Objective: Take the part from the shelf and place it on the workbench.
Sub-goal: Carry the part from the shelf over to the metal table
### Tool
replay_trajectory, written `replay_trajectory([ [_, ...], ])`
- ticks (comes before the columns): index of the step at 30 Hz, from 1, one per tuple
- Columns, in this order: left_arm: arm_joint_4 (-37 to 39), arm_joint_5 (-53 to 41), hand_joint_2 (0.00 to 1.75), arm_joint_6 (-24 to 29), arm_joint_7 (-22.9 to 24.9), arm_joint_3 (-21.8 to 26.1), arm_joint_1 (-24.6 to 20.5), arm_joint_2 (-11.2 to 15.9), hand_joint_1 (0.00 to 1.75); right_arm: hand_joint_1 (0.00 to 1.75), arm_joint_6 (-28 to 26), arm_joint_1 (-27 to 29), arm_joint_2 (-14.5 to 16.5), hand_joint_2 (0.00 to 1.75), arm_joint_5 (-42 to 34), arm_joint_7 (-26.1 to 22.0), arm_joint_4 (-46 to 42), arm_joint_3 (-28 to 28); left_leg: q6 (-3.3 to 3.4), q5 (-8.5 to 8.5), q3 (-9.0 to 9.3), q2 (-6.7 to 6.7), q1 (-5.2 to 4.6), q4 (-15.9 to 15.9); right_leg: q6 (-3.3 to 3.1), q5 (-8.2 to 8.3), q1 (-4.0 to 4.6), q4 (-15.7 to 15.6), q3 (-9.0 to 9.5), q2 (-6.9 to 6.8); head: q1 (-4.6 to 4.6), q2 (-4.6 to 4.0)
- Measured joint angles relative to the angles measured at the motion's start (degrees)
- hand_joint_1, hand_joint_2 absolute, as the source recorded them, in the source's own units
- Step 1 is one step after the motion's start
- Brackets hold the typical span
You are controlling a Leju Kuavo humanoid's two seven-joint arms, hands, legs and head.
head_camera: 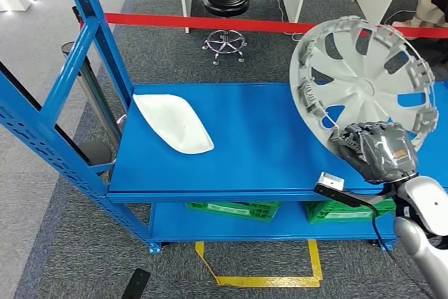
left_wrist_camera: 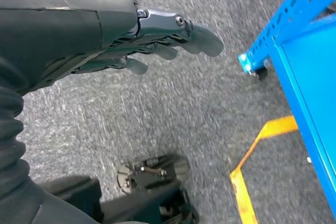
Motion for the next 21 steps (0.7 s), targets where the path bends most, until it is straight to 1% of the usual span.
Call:
replay_trajectory([
  [1, 0.0, -0.1, 1.75, 0.0, 0.0, 0.1, 0.0, -0.1, 0.0, 1.75, -0.4, 0.2, 0.1, 1.75, 0.2, -0.1, -0.1, -0.1, 0.03, 0.0, -0.01, 0.01, 0.0, 0.0, 0.2, -1.35, -0.04, 3.7, -1.79, 0.0, 0.01, 0.0],
  [2, 0.0, -0.3, 1.75, 0.1, 0.0, 0.1, 0.0, -0.1, 0.0, 1.75, -0.9, 0.5, 0.1, 1.75, 0.5, -0.2, -0.2, -0.1, 0.04, -0.02, 0.01, 0.01, -0.01, 0.0, 0.39, -1.87, -0.09, 6.2, -3.05, -0.01, 0.0, 0.0],
  [3, 0.0, -0.4, 1.75, 0.1, 0.0, 0.2, 0.0, -0.1, 0.0, 1.75, -1.3, 0.7, 0.2, 1.75, 0.8, -0.3, -0.3, -0.2, 0.04, -0.06, 0.04, 0.01, -0.01, 0.1, 0.56, -1.34, -0.16, 6.7, -3.4, -0.02, 0.01, 0.0],
  [4, 0.0, -0.4, 1.75, 0.2, 0.0, 0.2, 0.0, -0.1, 0.0, 1.75, -1.7, 0.8, 0.2, 1.75, 1.1, -0.3, -0.5, -0.3, -0.03, -0.12, 0.08, 0.0, 0.03, 0.1, 0.68, 0.2, -0.27, 5.0, -2.67, -0.05, 0.01, 0.0],
  [5, 0.0, -0.5, 1.75, 0.2, 0.0, 0.3, 0.0, -0.2, 0.0, 1.75, -2.0, 0.8, 0.3, 1.75, 1.3, -0.3, -0.8, -0.4, -0.15, -0.22, 0.12, -0.02, 0.08, 0.3, 0.79, 2.33, -0.4, 1.5, -1.01, -0.1, 0.02, 0.0],
  [6, 0.0, -0.5, 1.75, 0.3, 0.0, 0.4, 0.0, -0.2, 0.0, 1.75, -2.3, 0.8, 0.3, 1.75, 1.6, -0.3, -1.0, -0.6, -0.38, -0.38, 0.08, -0.06, 0.02, 0.5, 0.89, 3.92, -0.47, -2.4, 0.94, -0.15, 0.03, 0.0],
  [7, 0.0, -0.5, 1.75, 0.5, 0.0, 0.5, 0.0, -0.2, 0.0, 1.75, -2.7, 0.8, 0.3, 1.75, 1.8, -0.3, -1.3, -0.8, -0.65, -0.53, -0.06, -0.09, -0.07, 0.8, 0.75, 4.96, -0.49, -5.6, 2.63, -0.14, 0.02, 0.0],
  [8, 0.0, -0.5, 1.75, 0.9, 0.0, 0.6, 0.0, -0.2, 0.0, 1.75, -3.0, 0.9, 0.3, 1.75, 2.0, -0.4, -1.5, -1.0, -0.93, -0.59, -0.22, -0.11, -0.19, 1.0, 0.53, 5.38, -0.46, -7.7, 3.68, -0.12, 0.01, 0.0],
  [9, 0.0, -0.5, 1.75, 1.3, 0.0, 0.6, 0.1, -0.2, 0.0, 1.75, -3.3, 1.1, 0.4, 1.75, 2.2, -0.5, -1.8, -1.1, -1.17, -0.6, -0.37, -0.12, -0.31, 1.2, 0.25, 5.24, -0.36, -8.4, 4.1, -0.05, -0.01, 0.0],
  [11, 0.0, -0.5, 1.75, 2.0, 0.2, 0.8, 0.1, -0.2, 0.0, 1.75, -3.7, 1.4, 0.4, 1.75, 2.6, -0.6, -2.4, -1.3, -1.55, -0.63, -0.52, -0.1, -0.27, 1.4, -0.35, 5.42, -0.37, -8.5, 4.12, 0.01, 0.0, 0.0],
  [12, 0.0, -0.5, 1.75, 2.3, 0.4, 0.9, 0.1, -0.3, 0.0, 1.75, -3.8, 1.5, 0.4, 1.75, 2.7, -0.7, -2.7, -1.4, -1.83, -1.15, -0.65, -0.08, -0.23, 1.9, -0.64, 5.54, -0.46, -8.5, 4.17, -0.03, -0.05, 0.0],
  [13, 0.0, -0.5, 1.75, 2.6, 0.6, 0.9, 0.0, -0.3, 0.0, 1.75, -4.0, 1.6, 0.4, 1.75, 2.8, -0.7, -2.9, -1.5, -2.18, -2.33, -1.15, -0.06, -0.16, 3.3, -0.94, 5.66, -0.57, -8.6, 4.21, -0.1, -0.15, 0.0],
  [14, 0.0, -0.5, 1.75, 2.8, 0.8, 1.0, 0.0, -0.4, 0.0, 1.75, -4.0, 1.6, 0.4, 1.75, 2.9, -0.7, -3.2, -1.5, -2.56, -4.12, -2.11, -0.05, -0.04, 5.9, -1.2, 5.78, -0.68, -8.6, 4.24, -0.18, -0.25, 0.0],
  [16, 0.0, -0.4, 1.75, 3.3, 1.2, 1.3, 0.0, -0.5, 0.0, 1.75, -4.2, 1.7, 0.4, 1.75, 3.0, -0.7, -3.4, -1.5, -3.07, -8.07, -4.73, -0.02, 0.23, 13.2, -1.45, 5.87, -0.67, -8.6, 4.19, -0.24, -0.38, 0.0],
  [17, 0.0, -0.4, 1.75, 3.5, 1.3, 1.5, 0.1, -0.6, 0.0, 1.75, -4.3, 1.7, 0.5, 1.75, 3.0, -0.7, -3.5, -1.5, -3.16, -9.15, -5.64, -0.01, 0.33, 16.0, -1.5, 5.91, -0.66, -8.6, 4.16, -0.24, -0.38, 0.0],
  [18, 0.0, -0.4, 1.75, 3.7, 1.6, 1.7, 0.1, -0.6, 0.0, 1.75, -4.3, 1.8, 0.5, 1.75, 3.1, -0.7, -3.5, -1.5, -3.13, -9.18, -5.77, -0.01, 0.37, 17.1, -1.53, 5.95, -0.65, -8.6, 4.13, -0.23, -0.38, 0.0],
  [19, 0.0, -0.4, 1.75, 3.9, 1.8, 1.8, 0.1, -0.6, 0.0, 1.75, -4.4, 1.8, 0.5, 1.75, 3.1, -0.7, -3.5, -1.5, -3.0, -8.2, -4.98, -0.01, 0.38, 16.0, -1.54, 5.99, -0.64, -8.6, 4.12, -0.21, -0.39, 0.0],
  [20, 0.0, -0.4, 1.75, 4.1, 1.9, 1.9, 0.1, -0.7, 0.0, 1.75, -4.4, 1.9, 0.5, 1.75, 3.1, -0.7, -3.6, -1.5, -2.75, -6.42, -3.31, -0.02, 0.36, 13.0, -1.54, 6.05, -0.62, -8.6, 4.12, -0.17, -0.39, 0.0],
  [21, 0.0, -0.4, 1.75, 4.3, 2.0, 1.9, 0.0, -0.7, 0.0, 1.75, -4.4, 1.9, 0.5, 1.75, 3.1, -0.7, -3.7, -1.5, -2.38, -4.67, -1.28, -0.08, 0.3, 9.0, -1.48, 6.13, -0.61, -8.6, 4.09, -0.14, -0.38, 0.0],
])
